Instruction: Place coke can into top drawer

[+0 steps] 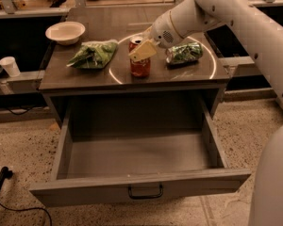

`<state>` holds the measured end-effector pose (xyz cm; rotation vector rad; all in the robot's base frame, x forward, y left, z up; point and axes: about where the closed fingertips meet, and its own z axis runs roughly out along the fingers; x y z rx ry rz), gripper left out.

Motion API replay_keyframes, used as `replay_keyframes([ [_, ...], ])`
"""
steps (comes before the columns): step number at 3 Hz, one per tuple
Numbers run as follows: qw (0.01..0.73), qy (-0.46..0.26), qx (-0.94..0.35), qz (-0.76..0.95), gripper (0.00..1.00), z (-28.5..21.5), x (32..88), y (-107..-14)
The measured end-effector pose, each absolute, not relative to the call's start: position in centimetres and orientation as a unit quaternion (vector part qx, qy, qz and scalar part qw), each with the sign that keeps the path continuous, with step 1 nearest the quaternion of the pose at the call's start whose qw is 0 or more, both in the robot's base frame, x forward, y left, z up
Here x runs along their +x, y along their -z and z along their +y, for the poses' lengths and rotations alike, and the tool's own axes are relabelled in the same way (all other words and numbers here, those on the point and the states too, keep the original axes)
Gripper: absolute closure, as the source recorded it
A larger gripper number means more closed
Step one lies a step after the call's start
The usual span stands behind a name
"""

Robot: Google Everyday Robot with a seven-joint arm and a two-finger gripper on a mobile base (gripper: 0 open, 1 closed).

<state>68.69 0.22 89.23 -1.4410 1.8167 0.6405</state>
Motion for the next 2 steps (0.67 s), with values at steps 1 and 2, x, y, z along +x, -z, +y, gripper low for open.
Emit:
replay_keyframes([
  [1,0.369,-0.261,-0.565,0.691,1.0,0.4,68.2,-89.6],
  [2,0.398,-0.306,-0.584,0.638,1.0,1.5,64.8,-90.8],
])
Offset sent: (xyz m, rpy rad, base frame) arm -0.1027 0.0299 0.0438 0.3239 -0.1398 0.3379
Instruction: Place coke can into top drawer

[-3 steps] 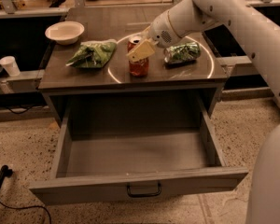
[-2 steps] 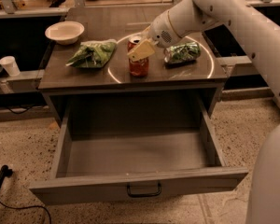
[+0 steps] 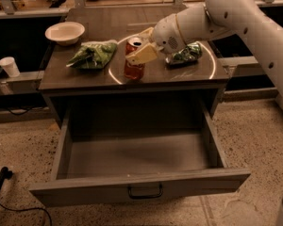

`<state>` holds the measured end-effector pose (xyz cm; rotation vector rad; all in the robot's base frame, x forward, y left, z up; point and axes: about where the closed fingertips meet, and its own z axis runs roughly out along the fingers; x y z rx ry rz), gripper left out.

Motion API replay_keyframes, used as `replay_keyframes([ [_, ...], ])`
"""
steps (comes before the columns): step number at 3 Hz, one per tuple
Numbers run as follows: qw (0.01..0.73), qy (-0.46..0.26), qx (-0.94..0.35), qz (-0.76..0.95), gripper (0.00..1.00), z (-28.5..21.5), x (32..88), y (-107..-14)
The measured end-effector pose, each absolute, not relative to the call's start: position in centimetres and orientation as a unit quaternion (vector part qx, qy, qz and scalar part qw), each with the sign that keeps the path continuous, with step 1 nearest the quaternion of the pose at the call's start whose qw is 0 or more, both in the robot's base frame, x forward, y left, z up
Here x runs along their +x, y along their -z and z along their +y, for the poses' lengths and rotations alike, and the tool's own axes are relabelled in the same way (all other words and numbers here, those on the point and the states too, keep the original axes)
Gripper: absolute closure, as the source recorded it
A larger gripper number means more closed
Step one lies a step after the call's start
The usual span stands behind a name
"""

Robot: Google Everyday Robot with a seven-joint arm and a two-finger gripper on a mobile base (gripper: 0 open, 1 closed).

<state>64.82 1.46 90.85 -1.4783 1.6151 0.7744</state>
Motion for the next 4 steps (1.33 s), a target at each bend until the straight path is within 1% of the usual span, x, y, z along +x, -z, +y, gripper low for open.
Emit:
replay_keyframes([
  [1,0.403,-0.329,-0.631,0.576,1.0,3.3,57.6,-92.2],
  [2,0.374,-0.326,-0.652,0.573,1.0,3.6,53.8,-90.5],
  [3,0.334,-0.283,-0.659,0.611,1.0,1.3,51.1,-87.2],
  [4,0.318,-0.282,-0.664,0.615,1.0,1.4,50.1,-85.8],
])
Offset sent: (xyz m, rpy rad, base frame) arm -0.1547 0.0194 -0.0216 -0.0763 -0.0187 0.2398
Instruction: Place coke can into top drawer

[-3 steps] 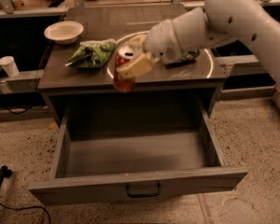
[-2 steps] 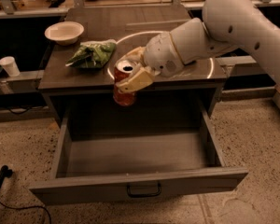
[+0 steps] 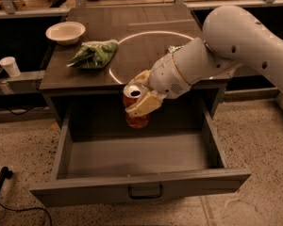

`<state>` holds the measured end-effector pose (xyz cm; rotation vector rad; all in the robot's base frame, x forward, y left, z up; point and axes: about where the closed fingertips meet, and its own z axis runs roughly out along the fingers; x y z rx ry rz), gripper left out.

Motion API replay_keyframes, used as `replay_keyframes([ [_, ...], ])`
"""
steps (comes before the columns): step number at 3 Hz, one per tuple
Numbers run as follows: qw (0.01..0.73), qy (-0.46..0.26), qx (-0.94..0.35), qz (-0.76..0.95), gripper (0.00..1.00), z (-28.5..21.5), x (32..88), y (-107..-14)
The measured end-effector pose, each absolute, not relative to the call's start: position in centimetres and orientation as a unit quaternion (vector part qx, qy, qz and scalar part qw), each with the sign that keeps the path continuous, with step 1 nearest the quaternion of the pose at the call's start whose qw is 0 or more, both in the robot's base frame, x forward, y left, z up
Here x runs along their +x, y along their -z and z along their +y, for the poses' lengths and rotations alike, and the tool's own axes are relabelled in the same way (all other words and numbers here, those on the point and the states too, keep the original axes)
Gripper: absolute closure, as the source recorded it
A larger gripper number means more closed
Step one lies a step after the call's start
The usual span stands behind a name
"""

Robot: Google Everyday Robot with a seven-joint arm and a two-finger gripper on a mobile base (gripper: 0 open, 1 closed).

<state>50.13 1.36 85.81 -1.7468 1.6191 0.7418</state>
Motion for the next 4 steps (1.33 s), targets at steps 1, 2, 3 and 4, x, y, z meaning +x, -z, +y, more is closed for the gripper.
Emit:
replay_keyframes([
  [1,0.315,-0.285,-0.658,0.622,1.0,1.6,50.3,-84.8],
  [2,0.323,-0.275,-0.659,0.621,1.0,1.9,49.6,-81.6],
  [3,0.35,-0.266,-0.65,0.62,1.0,2.9,49.7,-76.0],
  [4,0.376,-0.258,-0.64,0.619,1.0,3.7,51.8,-72.4],
])
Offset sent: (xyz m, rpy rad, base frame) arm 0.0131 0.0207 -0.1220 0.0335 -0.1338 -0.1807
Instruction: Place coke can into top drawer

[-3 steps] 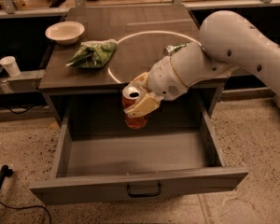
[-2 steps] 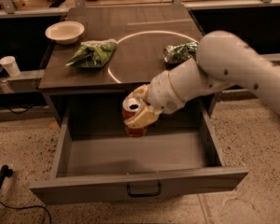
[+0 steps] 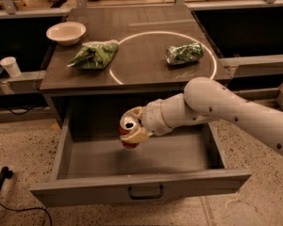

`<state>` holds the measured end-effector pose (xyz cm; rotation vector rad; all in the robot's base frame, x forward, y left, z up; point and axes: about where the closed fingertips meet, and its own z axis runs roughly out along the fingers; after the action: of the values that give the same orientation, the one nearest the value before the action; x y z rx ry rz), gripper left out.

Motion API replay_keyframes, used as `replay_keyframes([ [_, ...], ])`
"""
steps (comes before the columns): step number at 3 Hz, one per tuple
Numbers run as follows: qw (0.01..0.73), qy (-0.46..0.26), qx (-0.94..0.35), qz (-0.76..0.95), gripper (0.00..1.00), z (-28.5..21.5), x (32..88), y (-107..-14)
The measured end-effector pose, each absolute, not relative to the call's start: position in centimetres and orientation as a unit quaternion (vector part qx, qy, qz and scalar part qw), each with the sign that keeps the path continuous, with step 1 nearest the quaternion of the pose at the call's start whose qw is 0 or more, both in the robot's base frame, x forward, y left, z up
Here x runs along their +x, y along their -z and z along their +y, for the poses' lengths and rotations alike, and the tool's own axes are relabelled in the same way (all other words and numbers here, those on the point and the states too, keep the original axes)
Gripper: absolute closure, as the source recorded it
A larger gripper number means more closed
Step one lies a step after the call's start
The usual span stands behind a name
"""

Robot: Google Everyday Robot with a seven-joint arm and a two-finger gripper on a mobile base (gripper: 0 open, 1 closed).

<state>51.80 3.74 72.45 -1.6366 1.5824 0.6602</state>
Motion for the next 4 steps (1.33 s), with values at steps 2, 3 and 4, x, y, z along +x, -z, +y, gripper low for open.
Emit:
replay_keyframes([
  [2,0.37,-0.281,-0.626,0.627,0.85,4.0,53.2,-68.0],
  [3,0.351,-0.292,-0.626,0.633,0.63,3.9,52.7,-66.4],
  [4,0.349,-0.293,-0.626,0.633,0.38,3.9,52.6,-66.3],
])
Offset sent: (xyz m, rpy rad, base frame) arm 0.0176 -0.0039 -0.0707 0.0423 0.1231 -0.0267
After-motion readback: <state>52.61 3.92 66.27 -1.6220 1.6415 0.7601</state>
